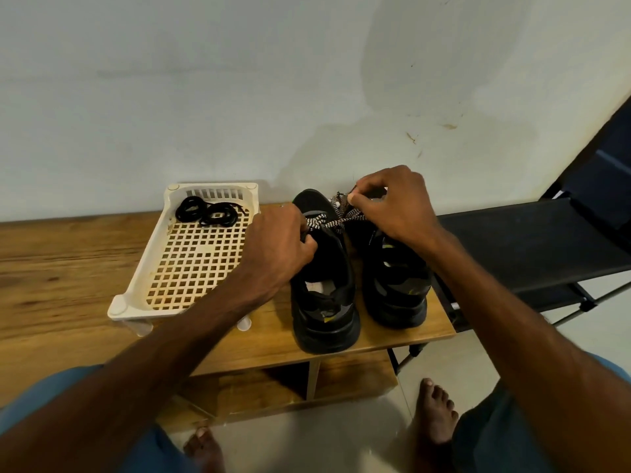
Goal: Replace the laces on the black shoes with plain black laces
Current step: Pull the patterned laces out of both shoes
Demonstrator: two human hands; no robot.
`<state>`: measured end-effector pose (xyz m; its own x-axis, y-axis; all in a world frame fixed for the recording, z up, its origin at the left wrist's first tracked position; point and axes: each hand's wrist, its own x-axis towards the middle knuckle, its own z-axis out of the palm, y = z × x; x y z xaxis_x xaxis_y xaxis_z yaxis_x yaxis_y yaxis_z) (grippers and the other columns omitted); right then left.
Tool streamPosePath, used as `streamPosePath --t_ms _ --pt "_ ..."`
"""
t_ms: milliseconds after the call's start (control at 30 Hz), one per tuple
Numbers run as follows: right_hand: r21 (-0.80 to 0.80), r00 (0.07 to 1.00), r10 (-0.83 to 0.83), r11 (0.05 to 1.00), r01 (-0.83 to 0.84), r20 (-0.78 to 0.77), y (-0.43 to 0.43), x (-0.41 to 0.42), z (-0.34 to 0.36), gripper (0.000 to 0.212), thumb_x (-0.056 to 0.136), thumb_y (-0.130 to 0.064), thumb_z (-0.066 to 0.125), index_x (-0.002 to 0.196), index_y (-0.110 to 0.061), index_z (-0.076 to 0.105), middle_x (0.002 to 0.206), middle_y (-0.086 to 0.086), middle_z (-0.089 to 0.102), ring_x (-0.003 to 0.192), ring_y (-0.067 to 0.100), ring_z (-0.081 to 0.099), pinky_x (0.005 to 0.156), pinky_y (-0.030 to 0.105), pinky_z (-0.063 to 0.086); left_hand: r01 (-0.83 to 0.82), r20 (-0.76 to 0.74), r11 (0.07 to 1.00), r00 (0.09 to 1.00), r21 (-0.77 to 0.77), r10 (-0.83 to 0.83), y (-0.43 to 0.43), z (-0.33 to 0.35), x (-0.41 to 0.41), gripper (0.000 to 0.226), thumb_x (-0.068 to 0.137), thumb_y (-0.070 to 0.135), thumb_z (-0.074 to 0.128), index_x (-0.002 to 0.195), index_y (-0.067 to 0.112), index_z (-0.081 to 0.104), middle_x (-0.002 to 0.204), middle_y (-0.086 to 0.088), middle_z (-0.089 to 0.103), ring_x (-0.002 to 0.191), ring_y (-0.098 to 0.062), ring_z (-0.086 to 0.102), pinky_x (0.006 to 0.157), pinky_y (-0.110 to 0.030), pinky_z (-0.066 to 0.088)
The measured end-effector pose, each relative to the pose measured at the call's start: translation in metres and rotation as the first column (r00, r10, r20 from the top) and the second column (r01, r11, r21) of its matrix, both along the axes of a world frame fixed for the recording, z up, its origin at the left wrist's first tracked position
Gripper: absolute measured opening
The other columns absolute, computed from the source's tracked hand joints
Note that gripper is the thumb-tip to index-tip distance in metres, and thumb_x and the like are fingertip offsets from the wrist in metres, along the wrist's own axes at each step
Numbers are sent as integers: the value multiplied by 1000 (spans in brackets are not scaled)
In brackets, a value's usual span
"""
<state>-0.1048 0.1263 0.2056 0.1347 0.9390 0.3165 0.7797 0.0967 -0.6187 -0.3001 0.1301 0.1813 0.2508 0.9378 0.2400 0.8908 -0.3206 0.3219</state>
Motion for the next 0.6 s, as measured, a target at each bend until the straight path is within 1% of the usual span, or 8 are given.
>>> streamPosePath --t_ms 67,133,167,233,300,400,500,600 --pt "-1 999 -6 1000 6 47 2 -3 -4 19 93 -25 73 108 -15 80 108 -3 77 95 4 67 88 12 51 9 -28 1000 1000 -8 -9 0 2 -4 16 85 27 67 80 15 77 72 -2 69 71 -20 65 65 -31 50" --pt "-28 991 -5 1000 9 132 1 -11 -7 34 94 -28 71 125 -13 71 125 2 70 114 14 63 102 30 50 17 -29 1000 999 -15 -18 -1 4 -7 13 84 27 69 83 17 79 72 -1 70 72 -18 67 66 -30 50" --pt "-26 985 0 1000 5 173 -1 -16 -7 40 92 -30 72 128 -13 68 128 2 68 118 16 60 103 34 50 17 -21 1000 1000 -14 -17 -1 4 -8 13 84 27 71 88 19 80 75 0 72 75 -18 68 68 -29 51" --pt "-44 981 55 998 -48 185 -6 -26 -3 44 84 -35 78 124 -18 69 120 -4 69 109 11 62 95 31 54 4 -10 1000 1000 0 -4 -2 4 -9 20 84 30 74 101 22 80 86 1 74 83 -17 69 72 -28 50" --pt "-190 978 146 975 -117 150 -12 -35 -2 46 76 -34 82 118 -20 70 109 -8 71 95 6 66 86 26 57 11 -19 999 1000 33 -11 -2 1 -8 33 83 32 78 115 25 74 100 2 73 96 -19 68 77 -31 49" --pt "-389 963 196 915 -111 186 -16 -46 -11 52 74 -28 83 121 -13 67 107 0 71 95 15 68 86 33 61 63 -144 997 988 51 -55 1 -3 1 46 82 31 80 127 28 67 120 -4 63 116 -25 58 87 -38 50" --pt "-337 980 86 941 -20 182 -14 -54 -20 39 76 -26 81 108 -8 69 97 6 71 90 22 70 80 39 62 68 -250 997 967 28 -59 8 -6 15 32 87 24 74 118 19 68 119 -9 61 111 -30 61 85 -40 51" --pt "-303 998 -14 952 34 68 -10 -53 -24 22 75 -21 77 95 -12 73 86 5 72 84 20 71 76 38 62 66 -258 995 965 79 -44 14 -5 18 17 95 24 67 108 14 69 107 -11 65 97 -30 66 78 -40 53"
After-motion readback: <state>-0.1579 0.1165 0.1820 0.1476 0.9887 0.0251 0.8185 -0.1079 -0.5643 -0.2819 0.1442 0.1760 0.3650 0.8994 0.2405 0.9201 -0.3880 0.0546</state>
